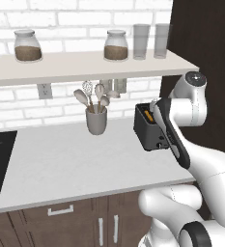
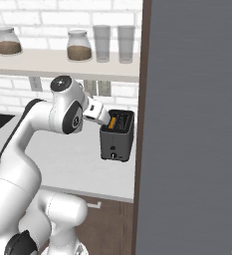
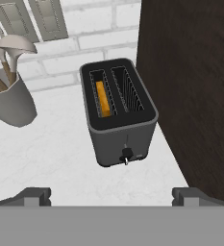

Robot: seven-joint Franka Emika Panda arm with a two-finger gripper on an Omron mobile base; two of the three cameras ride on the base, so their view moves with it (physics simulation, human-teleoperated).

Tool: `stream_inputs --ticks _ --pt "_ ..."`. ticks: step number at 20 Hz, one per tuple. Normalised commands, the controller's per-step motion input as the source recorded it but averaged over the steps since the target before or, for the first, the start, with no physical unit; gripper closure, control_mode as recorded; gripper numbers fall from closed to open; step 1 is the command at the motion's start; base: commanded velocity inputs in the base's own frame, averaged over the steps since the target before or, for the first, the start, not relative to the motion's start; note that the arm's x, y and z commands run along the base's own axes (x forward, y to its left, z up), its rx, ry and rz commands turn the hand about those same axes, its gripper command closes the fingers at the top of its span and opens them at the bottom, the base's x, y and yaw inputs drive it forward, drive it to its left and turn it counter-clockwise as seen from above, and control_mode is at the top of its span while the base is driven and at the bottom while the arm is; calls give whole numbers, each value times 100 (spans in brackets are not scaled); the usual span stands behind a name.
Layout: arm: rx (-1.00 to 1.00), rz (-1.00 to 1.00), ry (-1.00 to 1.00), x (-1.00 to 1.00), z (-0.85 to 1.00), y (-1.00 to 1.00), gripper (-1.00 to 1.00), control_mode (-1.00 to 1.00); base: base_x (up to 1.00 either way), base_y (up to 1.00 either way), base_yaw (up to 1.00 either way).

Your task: Start the toaster. Once the lever pops up, take the bread to the plate on the dining counter.

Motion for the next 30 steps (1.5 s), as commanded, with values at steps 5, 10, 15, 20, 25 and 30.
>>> stream_inputs --ticks 5,10,15,20,25,30 --pt "0 0 0 0 0 0 -100 -100 0 0 0" --pt "0 0 0 0 0 0 -100 -100 0 0 0" --pt "0 0 0 0 0 0 -100 -100 0 0 0" --pt "0 0 0 0 0 0 -100 -100 0 0 0" --pt "0 0 0 0 0 0 -100 -100 0 0 0" --pt "0 0 0 0 0 0 -100 -100 0 0 0"
